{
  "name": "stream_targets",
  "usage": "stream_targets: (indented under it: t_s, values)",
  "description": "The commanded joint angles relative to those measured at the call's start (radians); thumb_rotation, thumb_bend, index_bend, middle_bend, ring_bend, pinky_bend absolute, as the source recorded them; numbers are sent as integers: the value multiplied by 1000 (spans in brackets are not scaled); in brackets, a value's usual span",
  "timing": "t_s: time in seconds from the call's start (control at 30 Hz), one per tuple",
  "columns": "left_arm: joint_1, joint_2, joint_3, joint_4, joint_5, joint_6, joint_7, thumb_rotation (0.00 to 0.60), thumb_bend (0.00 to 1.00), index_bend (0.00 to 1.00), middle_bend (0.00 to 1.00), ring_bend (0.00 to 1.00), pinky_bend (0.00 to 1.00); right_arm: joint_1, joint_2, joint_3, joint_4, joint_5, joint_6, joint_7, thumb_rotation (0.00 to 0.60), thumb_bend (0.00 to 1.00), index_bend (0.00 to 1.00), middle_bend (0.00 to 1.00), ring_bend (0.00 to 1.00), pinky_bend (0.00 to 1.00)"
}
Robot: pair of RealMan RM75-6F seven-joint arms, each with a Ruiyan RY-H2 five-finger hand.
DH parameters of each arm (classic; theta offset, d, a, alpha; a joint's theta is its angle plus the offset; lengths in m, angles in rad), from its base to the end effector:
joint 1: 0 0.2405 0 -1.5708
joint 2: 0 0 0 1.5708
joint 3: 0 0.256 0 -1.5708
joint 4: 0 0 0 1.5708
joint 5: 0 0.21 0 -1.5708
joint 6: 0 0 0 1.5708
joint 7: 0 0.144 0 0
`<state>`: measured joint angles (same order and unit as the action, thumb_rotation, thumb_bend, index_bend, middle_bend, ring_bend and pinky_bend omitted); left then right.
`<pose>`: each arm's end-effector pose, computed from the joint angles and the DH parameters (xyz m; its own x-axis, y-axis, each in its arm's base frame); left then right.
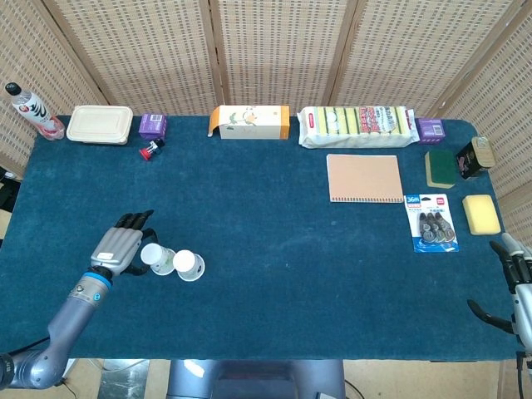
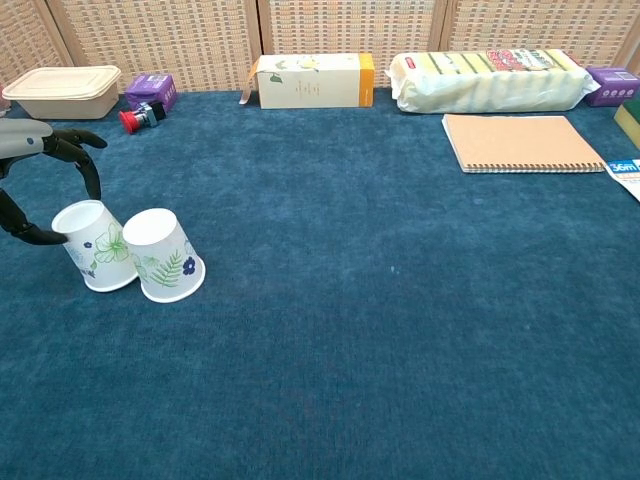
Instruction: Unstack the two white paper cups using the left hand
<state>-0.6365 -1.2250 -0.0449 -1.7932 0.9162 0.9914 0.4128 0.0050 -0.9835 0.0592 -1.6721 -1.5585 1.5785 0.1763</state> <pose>-0.2149 0.2942 0.0540 0.4551 0.4194 0.7855 0.8895 -0.1734 -0.4227 -0.3065 -0.1576 0.2059 0.3033 0.0681 0.9505 -0.9524 -0.0102 0.3046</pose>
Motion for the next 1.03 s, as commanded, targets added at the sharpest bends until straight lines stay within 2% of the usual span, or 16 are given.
stream_targets:
  t_s: [0.03, 0.2, 0.27, 0.43, 0.6, 0.7, 0.8, 0.93, 1.03]
  values:
    - [-2, 1, 1, -2, -4, -3, 2, 600, 220, 355, 0, 0, 0, 0, 0, -1, -1, -1, 0, -1, 600, 228, 35, 0, 0, 0]
    - [-1, 6, 1, -8, -9, -4, -1, 600, 151, 64, 0, 0, 0, 0, -1, 0, -1, -1, 1, -3, 600, 228, 35, 0, 0, 0]
    - [2, 12, 1, -13, -3, -3, -9, 600, 136, 8, 0, 0, 0, 0, -1, 0, -1, 0, 1, -2, 600, 228, 35, 0, 0, 0]
    - [21, 40, 2, -34, 40, 10, -52, 600, 124, 0, 0, 0, 0, 0, 0, 0, 0, -1, 1, -1, 600, 228, 35, 0, 0, 0]
    - [84, 93, 15, -56, 154, 80, -138, 600, 124, 0, 0, 0, 0, -1, -1, 0, -1, -2, 2, -4, 600, 228, 35, 0, 0, 0]
    - [142, 99, 31, -30, 230, 186, -140, 600, 124, 0, 0, 0, 0, 2, -3, -1, -3, -1, -3, -8, 600, 228, 35, 0, 0, 0]
    - [213, 68, 43, 13, 282, 323, -119, 600, 123, 0, 0, 0, 0, 3, -4, -3, -6, -1, -8, -14, 600, 228, 35, 0, 0, 0]
    - [304, 35, 63, 68, 355, 450, -188, 600, 123, 0, 0, 0, 0, 2, -7, -2, -8, -2, -5, -22, 600, 228, 35, 0, 0, 0]
    - [352, 24, 80, 102, 407, 500, -254, 600, 123, 0, 0, 0, 0, 3, -8, -2, -9, 0, -6, -25, 600, 228, 35, 0, 0, 0]
